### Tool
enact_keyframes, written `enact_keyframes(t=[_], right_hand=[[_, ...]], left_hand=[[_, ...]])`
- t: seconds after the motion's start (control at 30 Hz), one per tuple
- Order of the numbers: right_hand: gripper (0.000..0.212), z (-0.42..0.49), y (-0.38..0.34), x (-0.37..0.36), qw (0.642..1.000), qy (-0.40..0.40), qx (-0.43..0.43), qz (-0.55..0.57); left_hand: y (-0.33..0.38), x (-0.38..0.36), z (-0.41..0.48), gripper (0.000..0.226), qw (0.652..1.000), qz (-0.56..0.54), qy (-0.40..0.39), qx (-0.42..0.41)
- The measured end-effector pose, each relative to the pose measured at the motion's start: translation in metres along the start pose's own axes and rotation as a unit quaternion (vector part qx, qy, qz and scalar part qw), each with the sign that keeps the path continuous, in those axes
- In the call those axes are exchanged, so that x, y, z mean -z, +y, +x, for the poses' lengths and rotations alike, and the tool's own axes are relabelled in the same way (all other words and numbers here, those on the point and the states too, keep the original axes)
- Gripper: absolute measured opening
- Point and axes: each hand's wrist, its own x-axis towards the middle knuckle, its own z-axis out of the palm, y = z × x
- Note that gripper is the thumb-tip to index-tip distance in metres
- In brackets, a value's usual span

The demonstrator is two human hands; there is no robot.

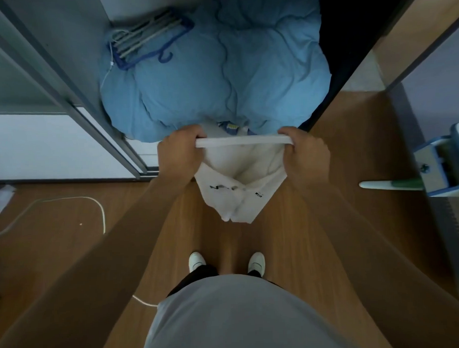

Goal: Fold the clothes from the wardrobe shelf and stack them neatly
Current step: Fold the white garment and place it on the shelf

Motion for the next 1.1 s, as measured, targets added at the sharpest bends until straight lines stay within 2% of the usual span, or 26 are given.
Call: enact_keyframes(t=[0.13,0.2,0.27,0.37,0.47,0.53,0.67,0.73,0.83,0.9,1.0,1.1], right_hand=[[0.042,-0.006,0.03,-0.008,0.996,-0.026,-0.023,-0.081],[0.044,-0.006,0.029,-0.013,0.997,-0.024,0.005,-0.079],[0.041,-0.006,0.025,-0.014,0.998,-0.014,0.054,-0.015],[0.035,-0.01,0.018,-0.014,0.987,-0.086,0.058,0.126],[0.041,-0.011,0.016,-0.02,0.975,-0.13,0.022,0.181],[0.042,-0.011,0.013,-0.025,0.961,-0.139,-0.035,0.238],[0.048,-0.009,0.01,-0.035,0.926,-0.089,-0.149,0.336],[0.047,-0.006,0.01,-0.037,0.932,-0.064,-0.171,0.312],[0.032,-0.005,0.015,-0.038,0.981,-0.05,-0.119,0.142],[0.024,-0.005,0.017,-0.037,0.992,-0.025,-0.091,0.078],[0.019,-0.006,0.018,-0.038,0.994,-0.008,-0.093,0.057],[0.022,-0.006,0.018,-0.043,0.986,-0.017,-0.139,0.089]], left_hand=[[-0.007,0.014,0.004,0.031,0.999,-0.004,0.015,-0.035],[0.0,0.016,0.004,0.031,0.999,-0.027,0.012,-0.036],[0.003,0.02,0.006,0.032,0.999,-0.049,0.001,-0.023],[-0.005,0.028,0.012,0.028,0.998,-0.055,-0.006,0.006],[-0.017,0.035,0.016,0.026,0.999,-0.03,0.0,0.029],[-0.023,0.037,0.018,0.023,0.999,-0.018,0.001,0.044],[-0.037,0.038,0.021,0.015,0.994,-0.002,-0.013,0.109],[-0.046,0.037,0.018,0.013,0.989,0.015,-0.028,0.143],[-0.057,0.033,0.01,0.016,0.984,0.032,-0.051,0.17],[-0.062,0.03,0.005,0.022,0.986,0.038,-0.039,0.16],[-0.061,0.027,0.001,0.028,0.987,0.013,-0.005,0.157],[-0.053,0.028,0.0,0.028,0.979,-0.06,0.015,0.195]])
